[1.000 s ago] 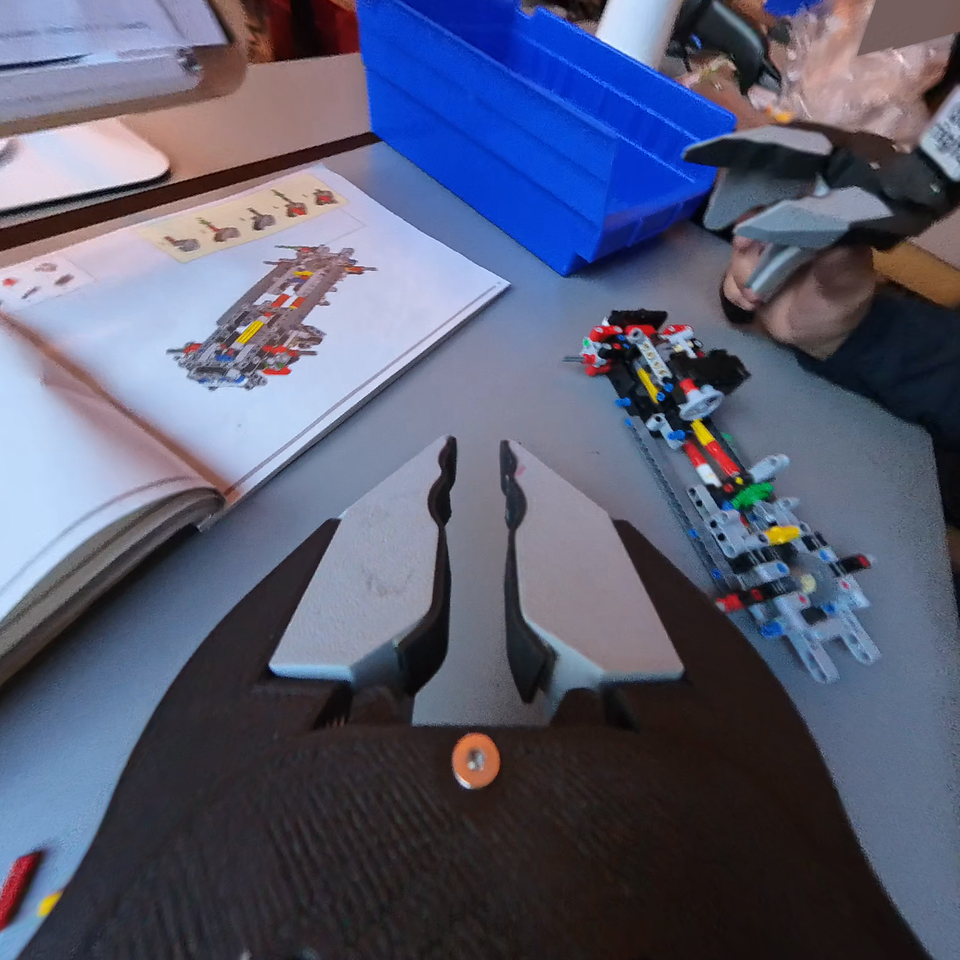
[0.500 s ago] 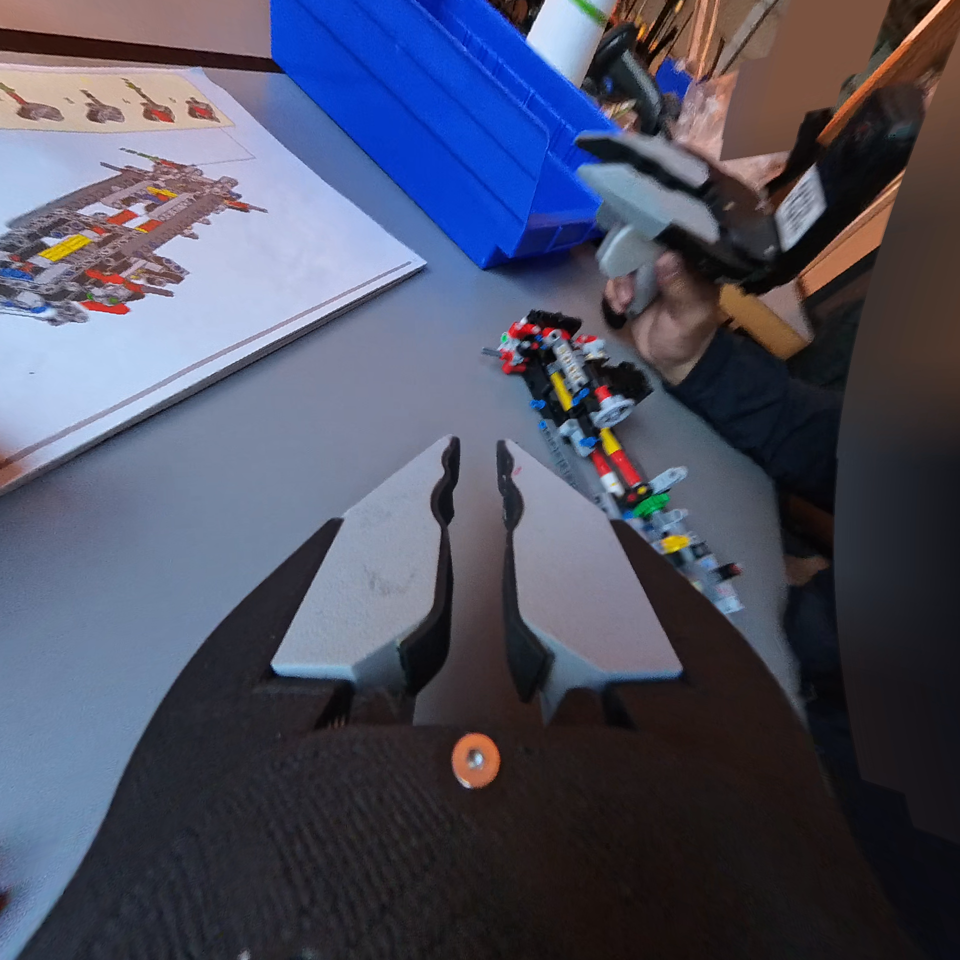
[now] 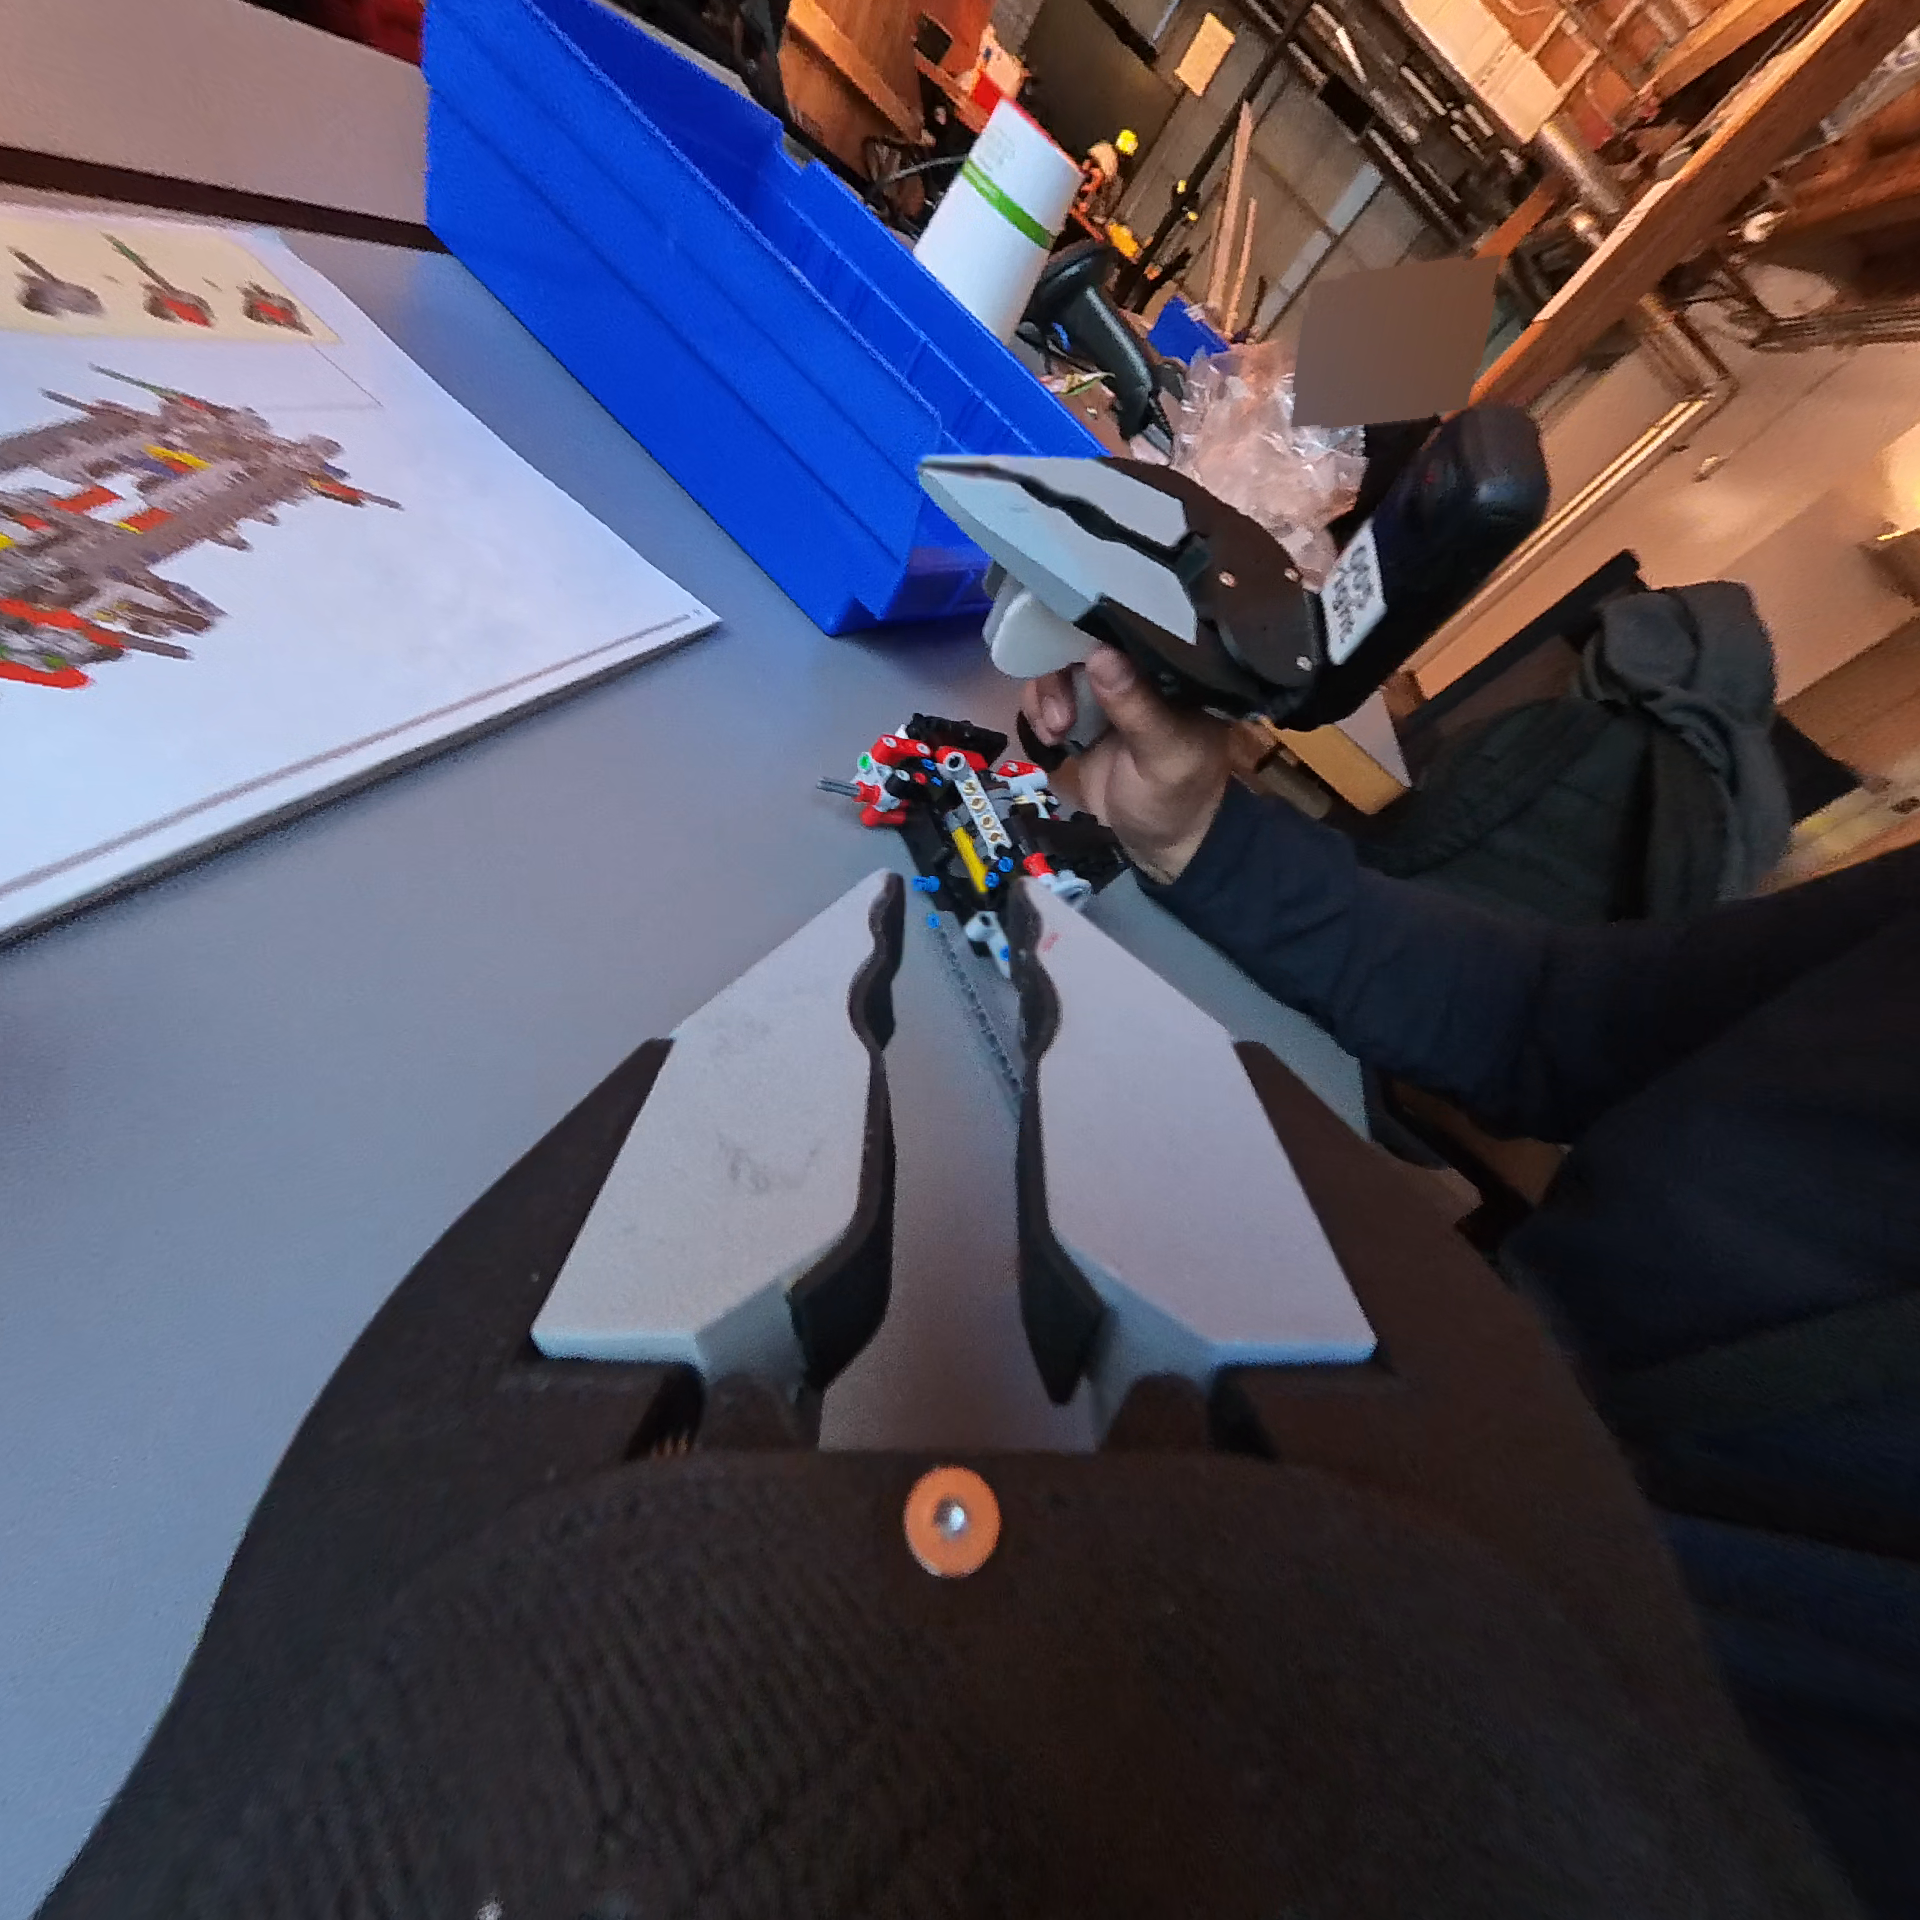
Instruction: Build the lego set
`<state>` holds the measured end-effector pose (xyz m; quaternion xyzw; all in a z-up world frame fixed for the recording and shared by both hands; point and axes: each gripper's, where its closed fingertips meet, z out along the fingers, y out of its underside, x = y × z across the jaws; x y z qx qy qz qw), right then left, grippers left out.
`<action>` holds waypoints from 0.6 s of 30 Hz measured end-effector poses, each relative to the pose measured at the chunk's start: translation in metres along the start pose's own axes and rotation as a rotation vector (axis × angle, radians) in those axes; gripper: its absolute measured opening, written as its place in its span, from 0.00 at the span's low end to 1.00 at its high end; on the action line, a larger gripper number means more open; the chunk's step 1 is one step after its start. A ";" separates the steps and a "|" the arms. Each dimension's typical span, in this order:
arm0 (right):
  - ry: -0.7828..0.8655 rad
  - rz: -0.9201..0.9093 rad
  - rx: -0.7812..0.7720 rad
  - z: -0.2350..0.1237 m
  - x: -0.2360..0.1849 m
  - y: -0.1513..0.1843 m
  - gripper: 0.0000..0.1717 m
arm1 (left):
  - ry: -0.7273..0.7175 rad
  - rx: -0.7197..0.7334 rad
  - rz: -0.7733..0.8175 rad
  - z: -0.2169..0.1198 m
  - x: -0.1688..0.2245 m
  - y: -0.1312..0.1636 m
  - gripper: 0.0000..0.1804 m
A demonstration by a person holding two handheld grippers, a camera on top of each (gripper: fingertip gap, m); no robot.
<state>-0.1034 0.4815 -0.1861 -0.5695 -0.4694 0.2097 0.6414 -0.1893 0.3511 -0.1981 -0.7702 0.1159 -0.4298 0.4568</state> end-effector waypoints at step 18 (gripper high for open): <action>-0.028 0.249 0.095 -0.012 0.024 -0.006 0.00 | -0.066 -0.044 -0.007 -0.006 -0.022 0.008 0.10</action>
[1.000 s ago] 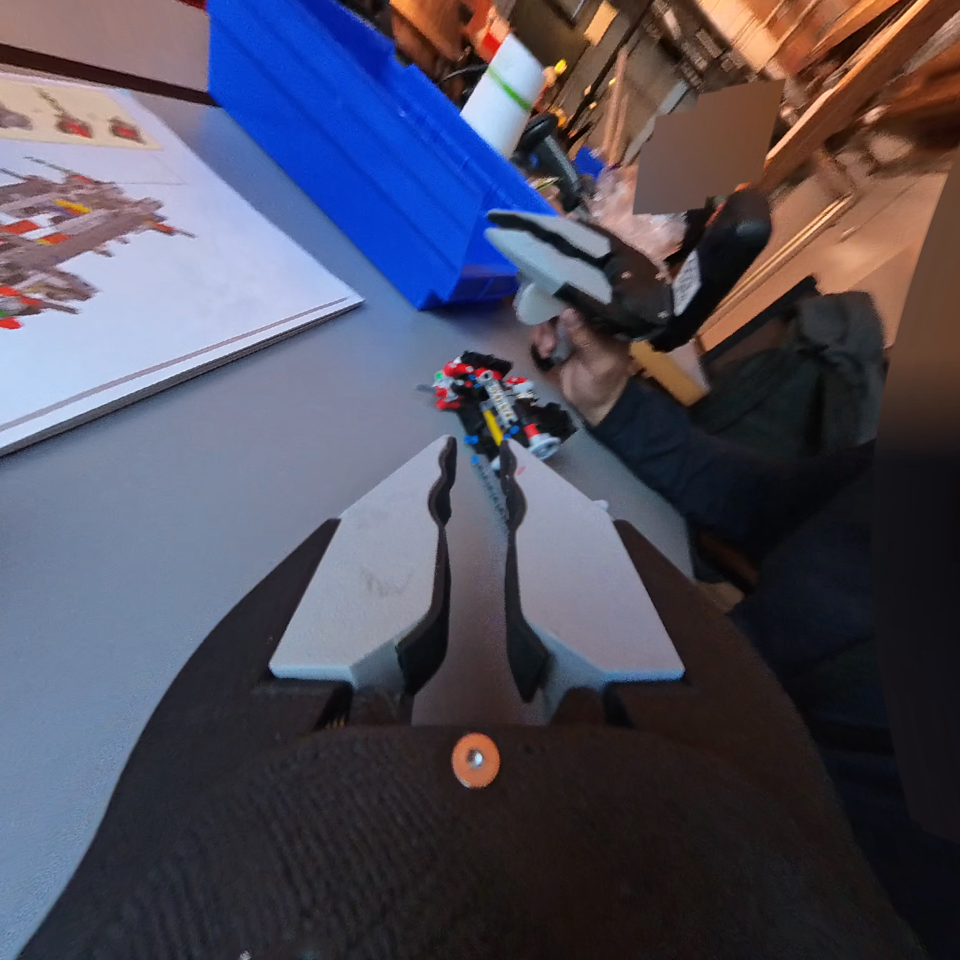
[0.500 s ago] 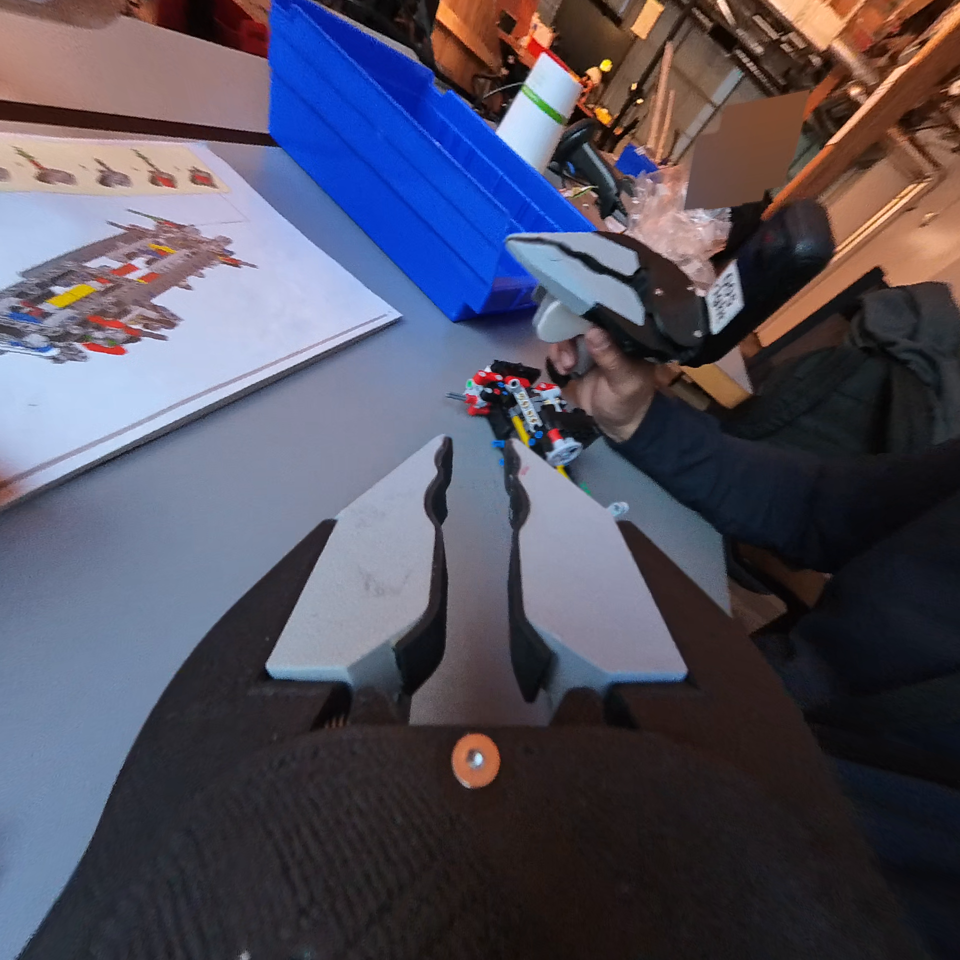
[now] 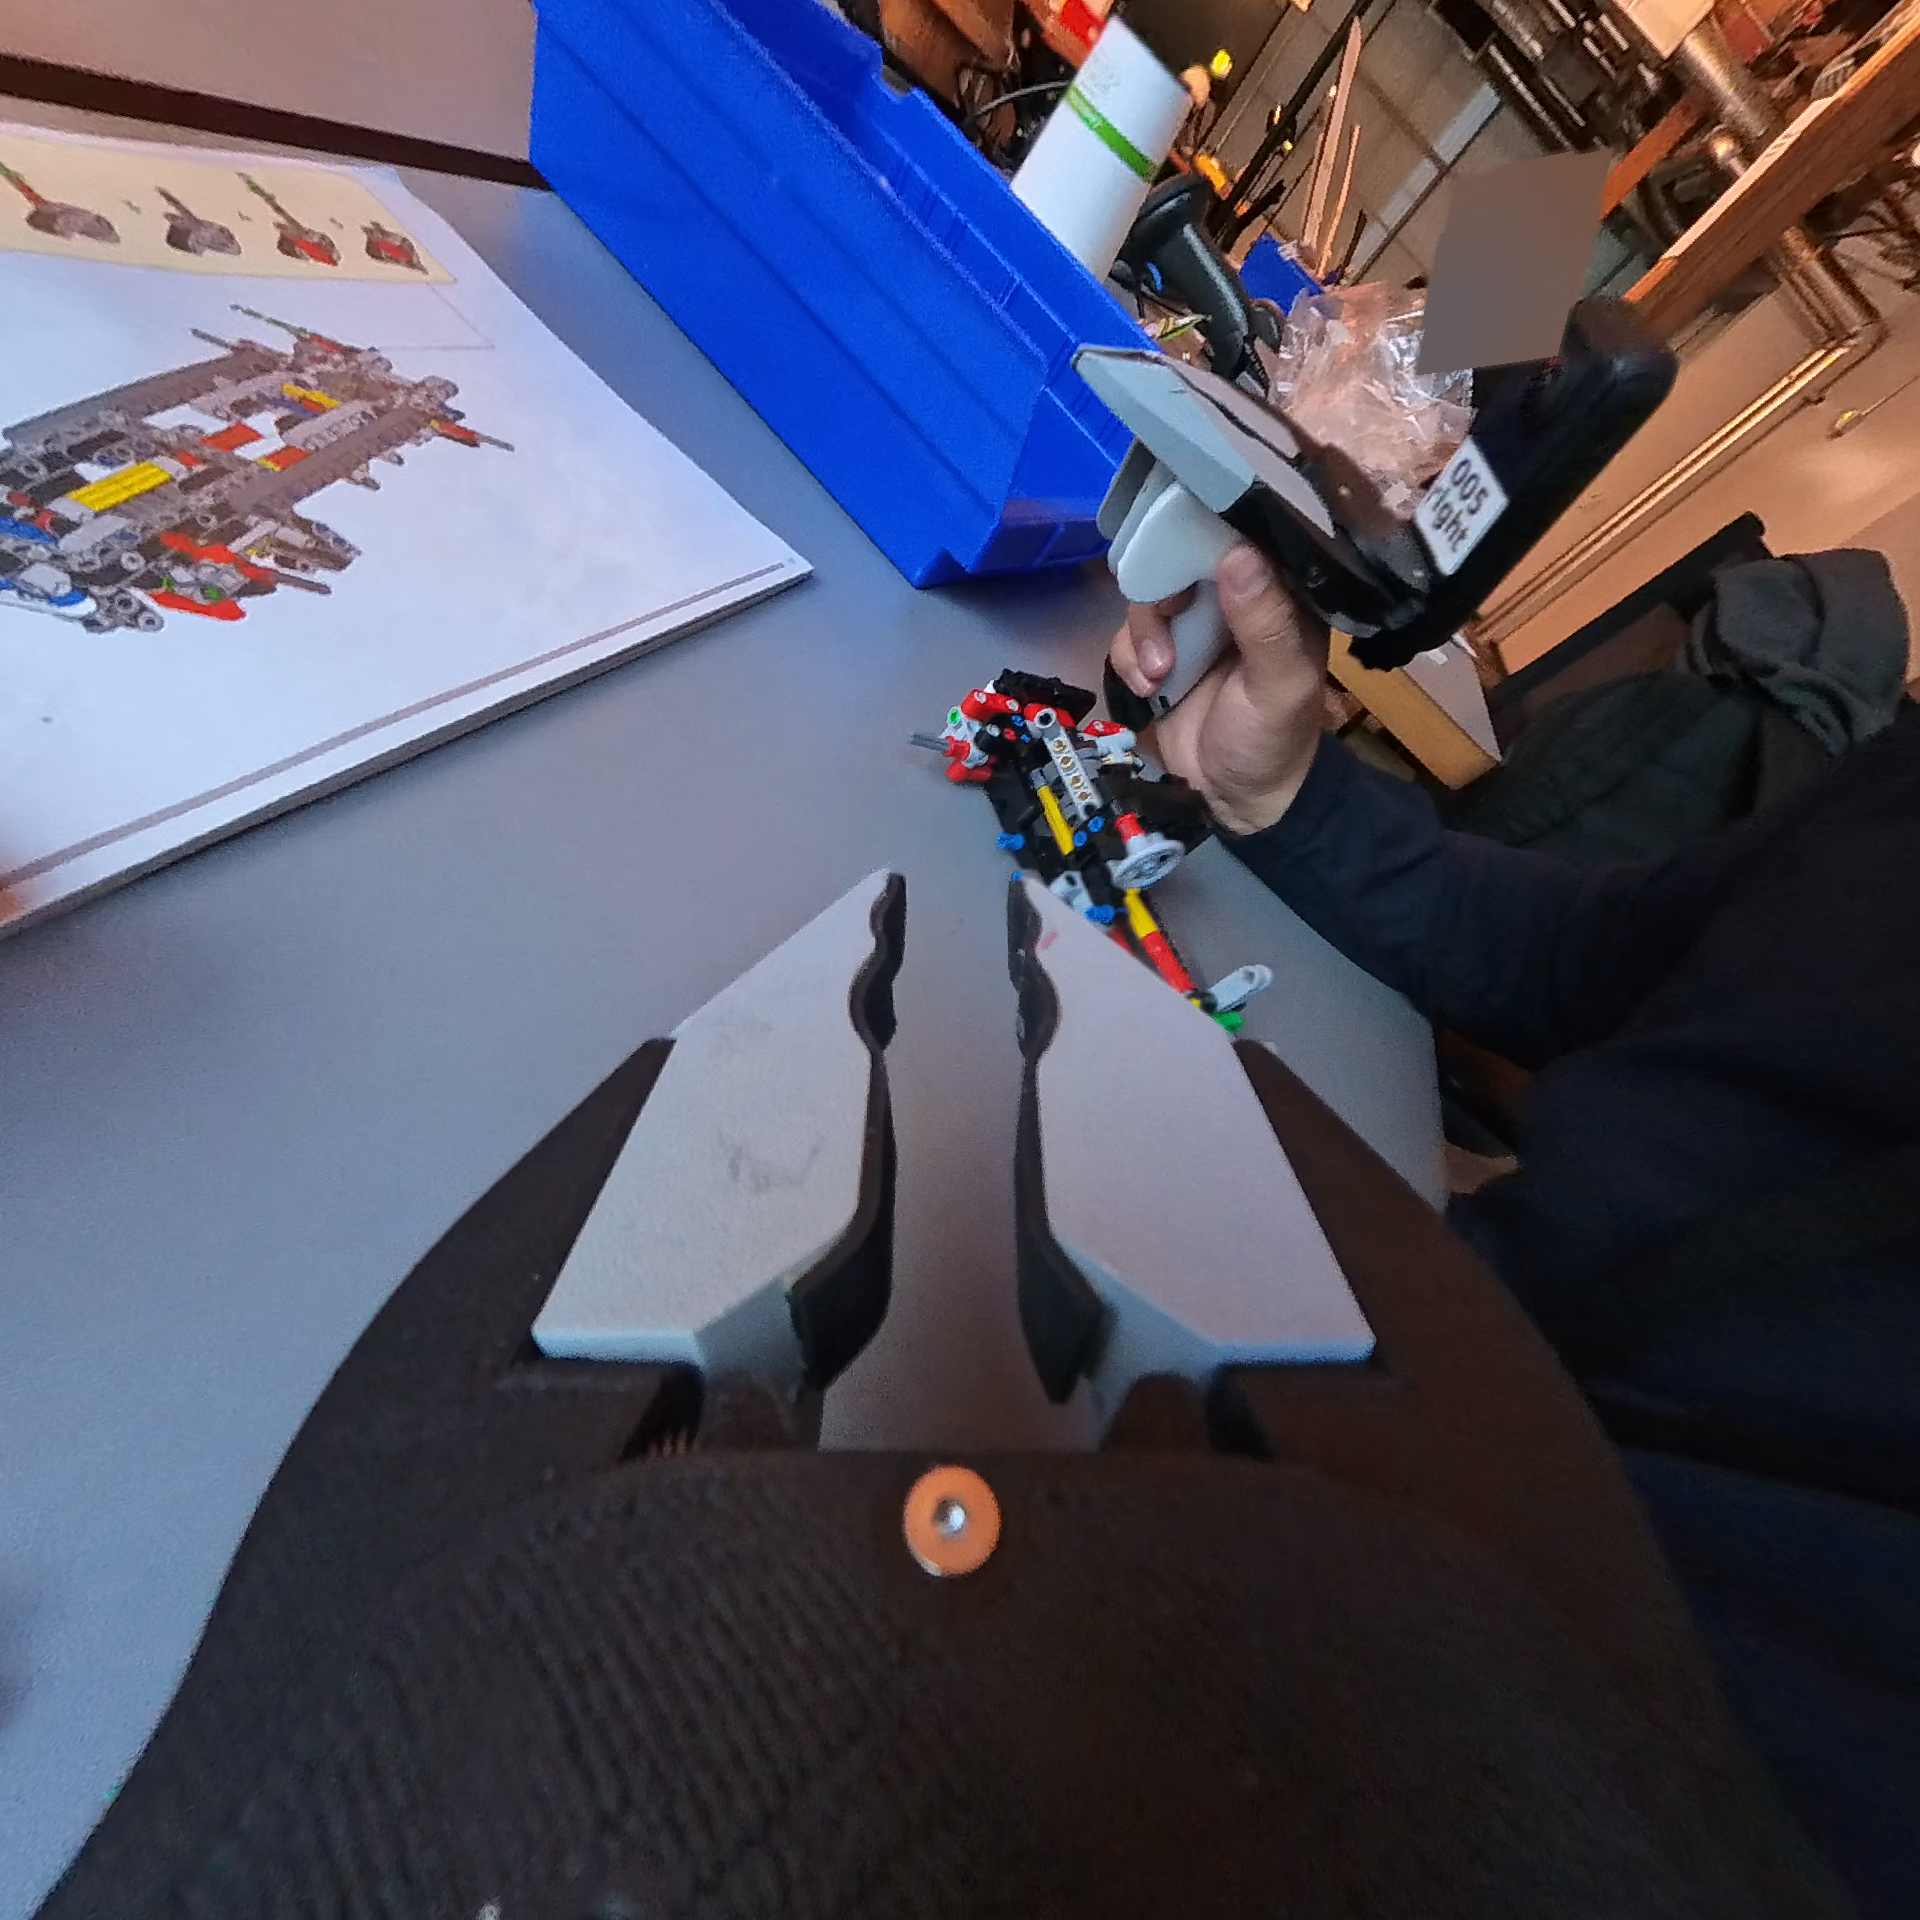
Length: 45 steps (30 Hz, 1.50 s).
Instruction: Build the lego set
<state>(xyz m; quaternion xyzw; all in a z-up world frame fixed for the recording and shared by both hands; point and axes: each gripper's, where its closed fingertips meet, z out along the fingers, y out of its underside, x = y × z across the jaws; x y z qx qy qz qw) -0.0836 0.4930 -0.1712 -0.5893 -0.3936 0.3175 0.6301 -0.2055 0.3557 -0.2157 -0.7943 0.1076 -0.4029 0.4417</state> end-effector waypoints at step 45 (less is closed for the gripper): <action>0.002 0.010 0.000 -0.001 0.000 0.000 0.00 | -0.413 -0.390 0.476 -0.012 -0.036 0.039 0.03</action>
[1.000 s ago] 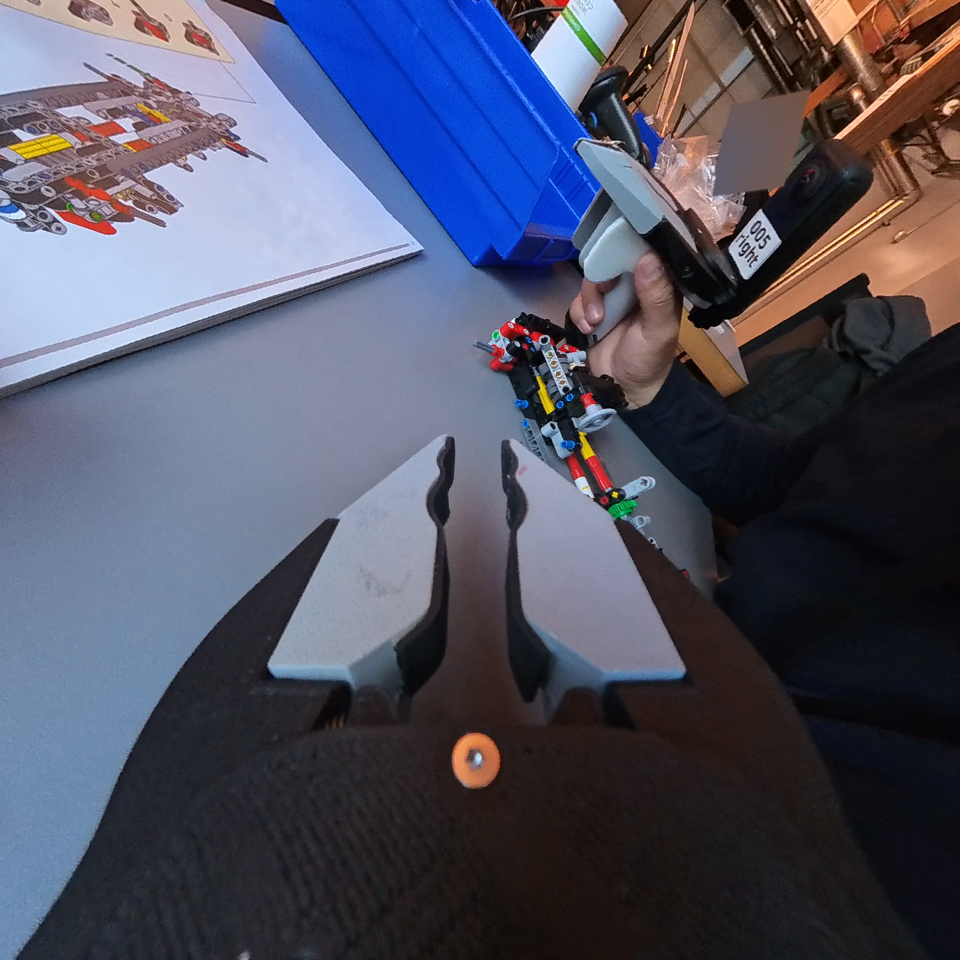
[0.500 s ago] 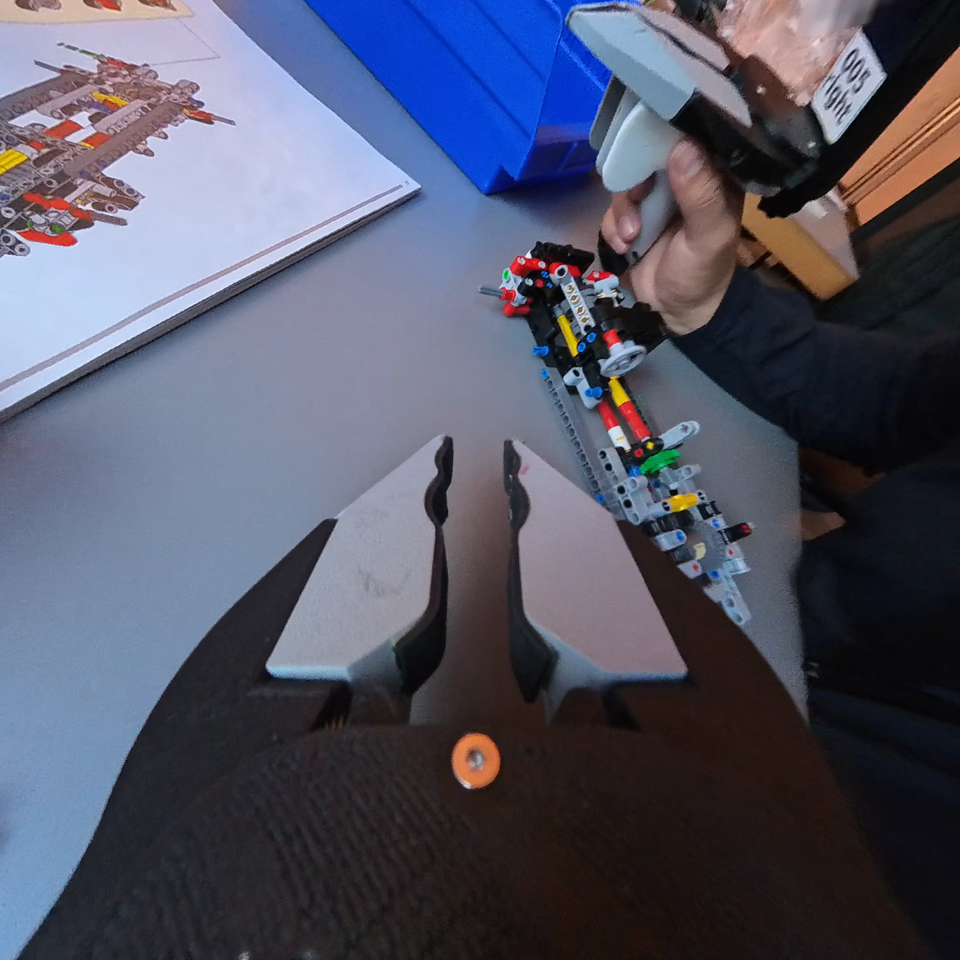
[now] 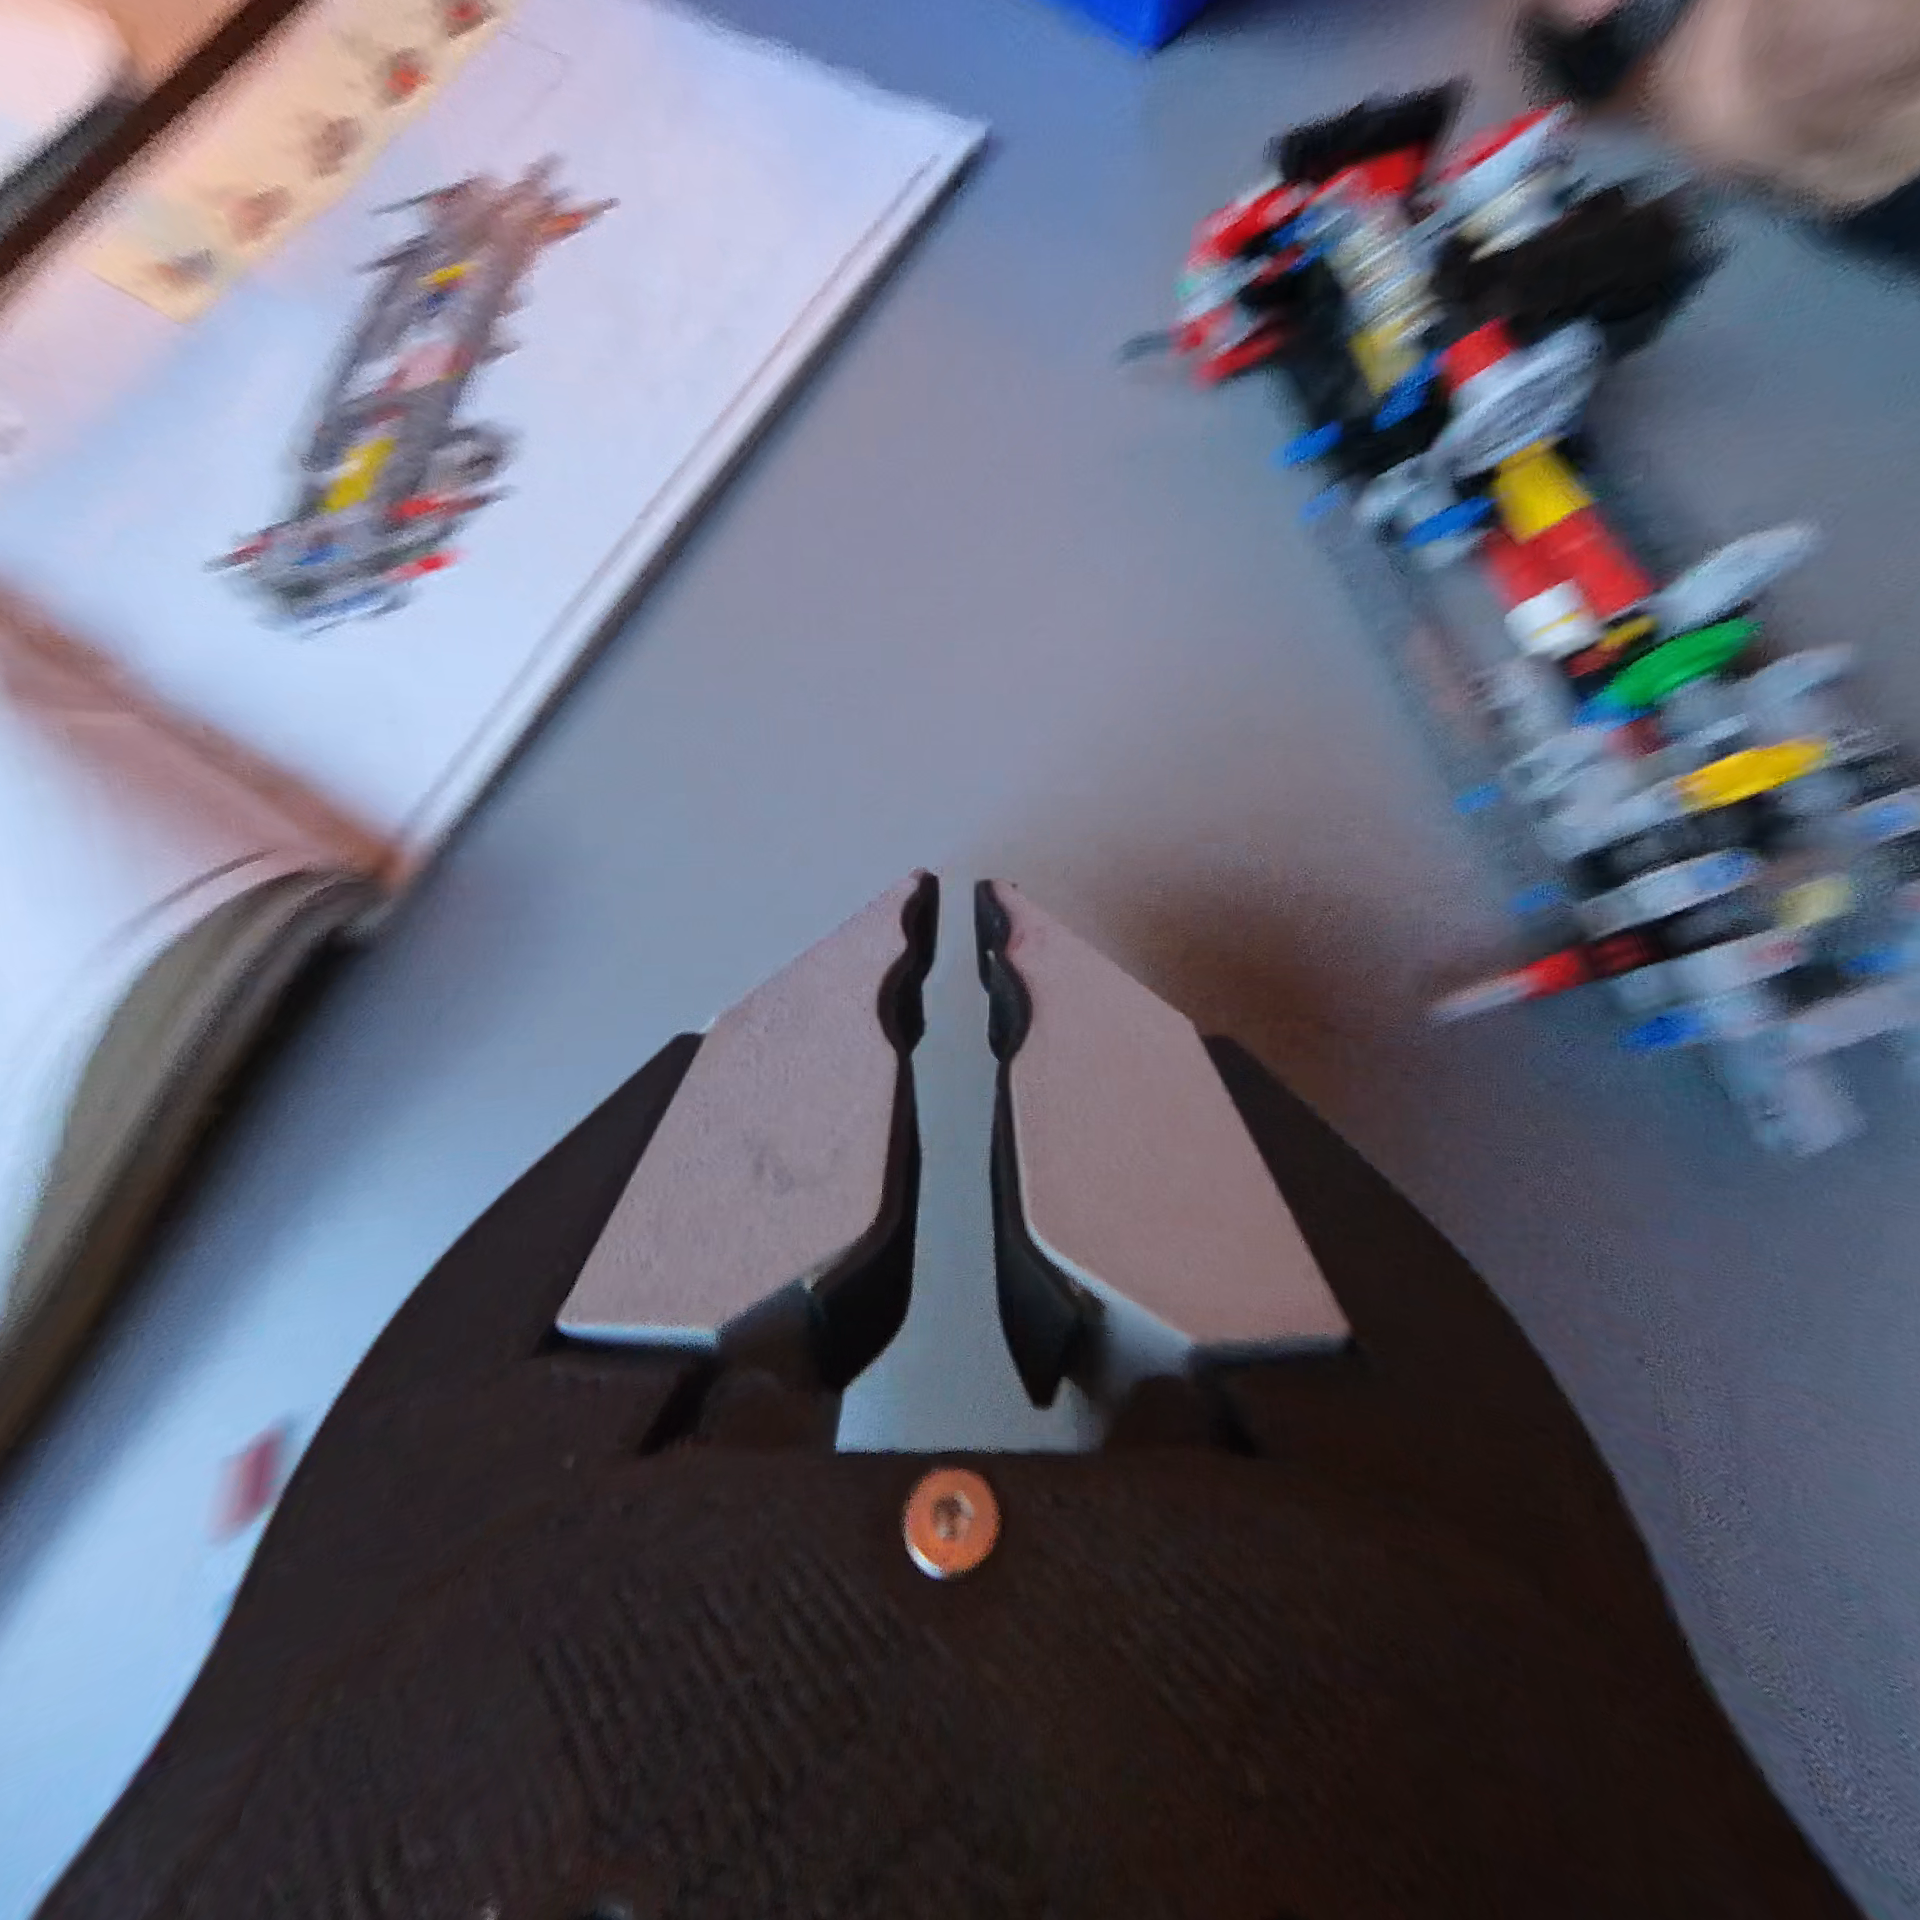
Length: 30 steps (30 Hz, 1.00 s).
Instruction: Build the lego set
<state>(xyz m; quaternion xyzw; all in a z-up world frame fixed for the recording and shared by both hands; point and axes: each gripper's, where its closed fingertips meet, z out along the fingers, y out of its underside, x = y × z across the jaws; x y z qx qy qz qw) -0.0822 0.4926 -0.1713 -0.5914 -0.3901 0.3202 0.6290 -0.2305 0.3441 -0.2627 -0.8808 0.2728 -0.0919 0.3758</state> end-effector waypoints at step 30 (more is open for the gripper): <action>-0.064 0.106 0.001 -0.002 -0.003 0.001 0.00 | 0.005 -0.408 -0.040 -0.058 -0.133 0.100 0.01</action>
